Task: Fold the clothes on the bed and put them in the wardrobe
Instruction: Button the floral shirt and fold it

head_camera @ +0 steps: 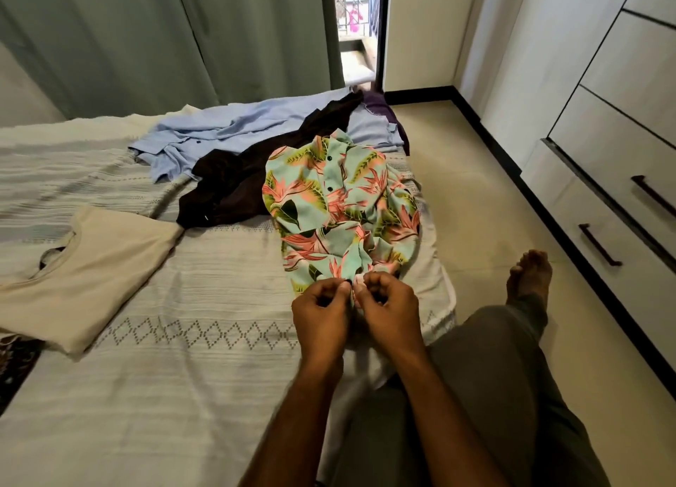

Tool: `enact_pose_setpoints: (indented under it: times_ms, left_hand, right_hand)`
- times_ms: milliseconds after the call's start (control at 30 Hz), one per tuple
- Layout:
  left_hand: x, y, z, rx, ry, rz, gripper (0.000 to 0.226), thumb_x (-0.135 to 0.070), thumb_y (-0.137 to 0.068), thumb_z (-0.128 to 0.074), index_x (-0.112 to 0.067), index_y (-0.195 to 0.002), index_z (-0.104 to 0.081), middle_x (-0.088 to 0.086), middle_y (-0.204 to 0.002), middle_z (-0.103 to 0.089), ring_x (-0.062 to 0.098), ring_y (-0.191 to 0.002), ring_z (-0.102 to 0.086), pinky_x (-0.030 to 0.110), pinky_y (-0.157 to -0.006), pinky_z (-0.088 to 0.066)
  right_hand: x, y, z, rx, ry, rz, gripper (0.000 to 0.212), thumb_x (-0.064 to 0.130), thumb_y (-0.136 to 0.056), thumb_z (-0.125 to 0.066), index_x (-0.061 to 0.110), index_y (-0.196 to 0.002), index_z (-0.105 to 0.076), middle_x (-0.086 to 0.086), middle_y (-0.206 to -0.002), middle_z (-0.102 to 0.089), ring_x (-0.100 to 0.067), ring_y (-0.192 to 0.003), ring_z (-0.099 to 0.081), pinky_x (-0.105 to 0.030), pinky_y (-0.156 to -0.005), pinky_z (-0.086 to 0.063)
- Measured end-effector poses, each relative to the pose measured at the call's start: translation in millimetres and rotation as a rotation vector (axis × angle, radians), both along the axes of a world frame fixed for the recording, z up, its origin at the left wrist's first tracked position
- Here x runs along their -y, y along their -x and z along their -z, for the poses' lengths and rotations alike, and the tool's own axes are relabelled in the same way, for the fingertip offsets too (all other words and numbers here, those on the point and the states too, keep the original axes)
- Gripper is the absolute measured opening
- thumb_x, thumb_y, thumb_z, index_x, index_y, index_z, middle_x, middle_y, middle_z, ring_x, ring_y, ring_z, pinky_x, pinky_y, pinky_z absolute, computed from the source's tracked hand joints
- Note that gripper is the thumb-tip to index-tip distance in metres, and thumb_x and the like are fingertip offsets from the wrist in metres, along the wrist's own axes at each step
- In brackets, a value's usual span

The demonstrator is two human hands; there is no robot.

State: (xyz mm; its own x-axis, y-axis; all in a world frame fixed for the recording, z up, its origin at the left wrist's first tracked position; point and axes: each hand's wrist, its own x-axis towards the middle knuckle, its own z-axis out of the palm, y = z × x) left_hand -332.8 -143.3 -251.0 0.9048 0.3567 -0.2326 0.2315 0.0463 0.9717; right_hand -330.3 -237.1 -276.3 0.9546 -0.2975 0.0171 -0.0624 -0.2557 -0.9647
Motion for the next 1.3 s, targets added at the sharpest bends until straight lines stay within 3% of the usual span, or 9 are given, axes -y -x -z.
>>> enact_pose_setpoints:
  times_ms: [167,300,567,700,900,1000,1167,1300]
  left_hand:
    - [-2.8,2.4,4.5,0.063,-0.057,-0.025,0.016,-0.008,-0.089,-0.073,-0.022,-0.081,-0.075,-0.005,-0.075,-0.074,0.005,-0.069,-0.07,0.026,-0.067,-0.058]
    - [1.5,4.1,8.9,0.119,-0.063,0.019,0.018,-0.006,-0.09,-0.071,-0.021,-0.082,-0.075,-0.001,-0.08,-0.074,0.016,-0.081,-0.071,0.033,-0.076,-0.06]
    - [6.7,1.0,13.5,0.167,-0.221,-0.007,0.01,-0.009,-0.09,-0.072,-0.018,-0.085,-0.075,-0.006,-0.078,-0.073,0.006,-0.078,-0.067,0.022,-0.073,-0.054]
    - [8.0,-0.9,10.7,0.158,-0.212,-0.008,0.008,-0.008,-0.089,-0.072,-0.015,-0.085,-0.075,-0.005,-0.078,-0.073,0.003,-0.075,-0.067,0.013,-0.069,-0.051]
    - [2.0,-5.0,12.0,0.082,-0.109,0.005,0.009,-0.009,-0.089,-0.073,-0.015,-0.083,-0.077,0.0,-0.077,-0.075,0.014,-0.078,-0.073,0.027,-0.071,-0.059]
    - [-1.9,-5.6,9.6,0.053,-0.029,0.021,0.008,-0.006,-0.088,-0.073,-0.012,-0.086,-0.078,0.002,-0.077,-0.076,0.014,-0.076,-0.073,0.024,-0.068,-0.058]
    - [-7.3,-7.0,7.2,0.024,0.019,0.07,0.011,-0.005,-0.088,-0.073,-0.013,-0.082,-0.079,0.005,-0.078,-0.076,0.022,-0.081,-0.074,0.033,-0.074,-0.06]
    - [-12.0,-8.3,5.6,-0.002,0.036,0.07,0.019,0.002,-0.085,-0.069,-0.013,-0.077,-0.079,0.006,-0.075,-0.075,0.018,-0.075,-0.072,0.033,-0.071,-0.058]
  right_hand:
    - [3.8,0.1,4.3,0.025,-0.016,0.001,0.016,0.017,-0.09,-0.073,0.026,-0.079,-0.066,0.009,-0.074,-0.07,-0.001,-0.073,-0.067,-0.015,-0.065,-0.051]
    - [2.0,3.3,2.4,0.091,0.059,-0.012,0.028,0.015,-0.091,-0.071,0.031,-0.073,-0.057,0.012,-0.071,-0.063,0.002,-0.07,-0.062,-0.008,-0.062,-0.044]
    - [2.5,6.1,0.6,0.159,0.154,0.015,0.008,0.015,-0.088,-0.074,0.017,-0.082,-0.069,0.015,-0.07,-0.066,-0.001,-0.071,-0.066,-0.016,-0.062,-0.053]
    - [4.2,6.1,0.7,0.189,0.158,0.032,0.004,0.014,-0.086,-0.076,0.016,-0.083,-0.074,0.018,-0.071,-0.066,0.0,-0.072,-0.067,-0.015,-0.065,-0.054]
    - [4.6,7.2,0.4,0.264,0.164,0.012,0.008,0.01,-0.085,-0.077,0.013,-0.092,-0.079,0.027,-0.079,-0.064,0.003,-0.08,-0.068,-0.009,-0.07,-0.052]
    - [6.6,6.3,2.6,0.28,0.13,0.01,0.016,0.003,-0.087,-0.072,0.012,-0.097,-0.08,0.021,-0.084,-0.069,0.004,-0.084,-0.068,-0.008,-0.072,-0.051]
    - [7.5,4.2,6.3,0.297,0.106,-0.012,0.017,0.006,-0.083,-0.08,0.011,-0.099,-0.079,0.015,-0.088,-0.072,0.003,-0.085,-0.07,-0.01,-0.074,-0.054]
    - [8.0,3.0,8.2,0.36,0.164,-0.063,0.016,0.01,-0.084,-0.08,0.012,-0.1,-0.078,0.005,-0.094,-0.074,-0.003,-0.087,-0.071,-0.021,-0.077,-0.059]
